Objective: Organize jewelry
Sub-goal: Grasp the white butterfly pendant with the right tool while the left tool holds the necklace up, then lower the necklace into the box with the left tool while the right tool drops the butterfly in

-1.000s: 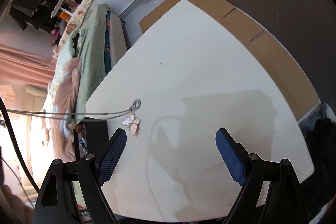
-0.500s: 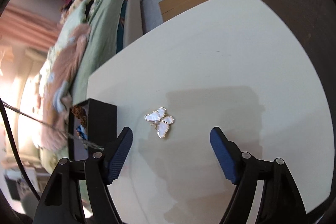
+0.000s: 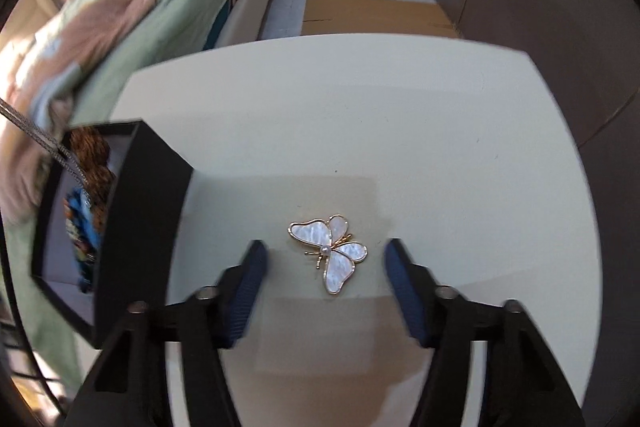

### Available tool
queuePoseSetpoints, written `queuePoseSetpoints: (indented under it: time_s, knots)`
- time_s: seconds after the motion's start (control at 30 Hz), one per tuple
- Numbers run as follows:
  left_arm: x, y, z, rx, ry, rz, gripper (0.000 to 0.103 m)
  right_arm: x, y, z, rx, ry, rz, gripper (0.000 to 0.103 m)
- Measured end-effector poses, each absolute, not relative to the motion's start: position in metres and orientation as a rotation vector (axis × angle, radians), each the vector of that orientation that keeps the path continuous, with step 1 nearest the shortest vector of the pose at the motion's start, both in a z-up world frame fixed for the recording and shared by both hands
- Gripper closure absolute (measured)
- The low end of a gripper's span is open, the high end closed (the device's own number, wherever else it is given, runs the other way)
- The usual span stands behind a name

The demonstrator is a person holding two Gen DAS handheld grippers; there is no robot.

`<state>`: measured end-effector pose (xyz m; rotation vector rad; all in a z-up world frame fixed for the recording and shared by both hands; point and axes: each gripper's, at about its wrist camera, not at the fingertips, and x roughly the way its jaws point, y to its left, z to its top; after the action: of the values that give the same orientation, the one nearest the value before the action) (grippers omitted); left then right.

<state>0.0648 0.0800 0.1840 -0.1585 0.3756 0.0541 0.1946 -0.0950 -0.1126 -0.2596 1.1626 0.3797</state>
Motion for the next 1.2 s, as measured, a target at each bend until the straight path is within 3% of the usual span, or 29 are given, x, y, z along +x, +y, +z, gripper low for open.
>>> queuePoseSetpoints:
  time_s: [0.03, 0.2, 0.3, 0.77, 1.2]
  knots:
    - [0.063, 0.080, 0.185, -0.160, 0.374, 0.055, 0.090, 0.192, -0.094, -0.111, -0.275, 1.152, 0.390, 0.069]
    - [0.059, 0.080, 0.190, -0.152, 0.370, 0.048, 0.090, 0.189, -0.096, -0.109, -0.268, 1.158, 0.405, 0.072]
    - [0.058, 0.081, 0.188, -0.161, 0.375, 0.050, 0.090, 0.189, -0.099, -0.103, -0.226, 1.147, 0.433, 0.089]
    - [0.055, 0.090, 0.155, -0.182, 0.437, 0.076, 0.090, 0.199, -0.120, -0.081, 0.100, 1.182, 0.600, 0.089]
    - [0.067, 0.096, 0.046, -0.330, 0.598, 0.120, 0.090, 0.192, -0.126, -0.073, 0.260, 1.178, 0.686, 0.089]
